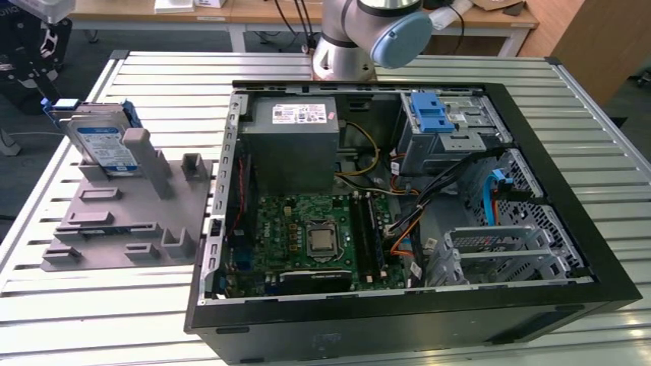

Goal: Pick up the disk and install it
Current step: 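Pick up the disk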

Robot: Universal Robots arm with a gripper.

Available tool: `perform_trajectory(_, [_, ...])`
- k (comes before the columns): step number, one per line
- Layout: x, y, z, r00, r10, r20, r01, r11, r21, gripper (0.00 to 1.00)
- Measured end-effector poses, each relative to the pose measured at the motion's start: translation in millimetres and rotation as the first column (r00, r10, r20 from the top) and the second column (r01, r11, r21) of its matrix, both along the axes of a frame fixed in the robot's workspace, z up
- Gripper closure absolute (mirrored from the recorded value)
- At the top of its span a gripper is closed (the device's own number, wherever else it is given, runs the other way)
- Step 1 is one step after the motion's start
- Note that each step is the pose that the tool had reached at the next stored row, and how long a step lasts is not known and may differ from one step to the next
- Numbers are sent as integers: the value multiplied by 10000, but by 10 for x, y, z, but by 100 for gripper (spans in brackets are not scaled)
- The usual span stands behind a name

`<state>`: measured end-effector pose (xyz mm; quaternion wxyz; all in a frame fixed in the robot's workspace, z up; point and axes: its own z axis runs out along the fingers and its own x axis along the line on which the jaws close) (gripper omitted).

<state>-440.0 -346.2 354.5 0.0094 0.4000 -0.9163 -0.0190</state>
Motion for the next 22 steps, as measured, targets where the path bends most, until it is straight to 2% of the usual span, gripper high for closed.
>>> perform_trajectory(4, [0, 0, 0, 9977, 675, 0, -675, 9977, 0, 89])
perform_trajectory(7, [0, 0, -1, 9929, 1186, 0, -1186, 9929, 0, 89])
perform_trajectory(10, [0, 0, -1, 9852, 1713, 0, -1713, 9852, 0, 89])
perform_trajectory(12, [0, 0, -1, 9786, 2057, 0, -2057, 9786, 0, 89])
perform_trajectory(17, [0, 0, -1, 9566, 2915, 0, -2915, 9566, 0, 89])
perform_trajectory(18, [0, 0, -1, 9540, 2997, 0, -2997, 9540, 0, 89])
perform_trajectory(19, [0, 0, -1, 9533, 3020, 0, -3020, 9533, 0, 89])
perform_trajectory(22, [0, 0, -1, 9533, 3022, -1, -3022, 9533, 0, 89])
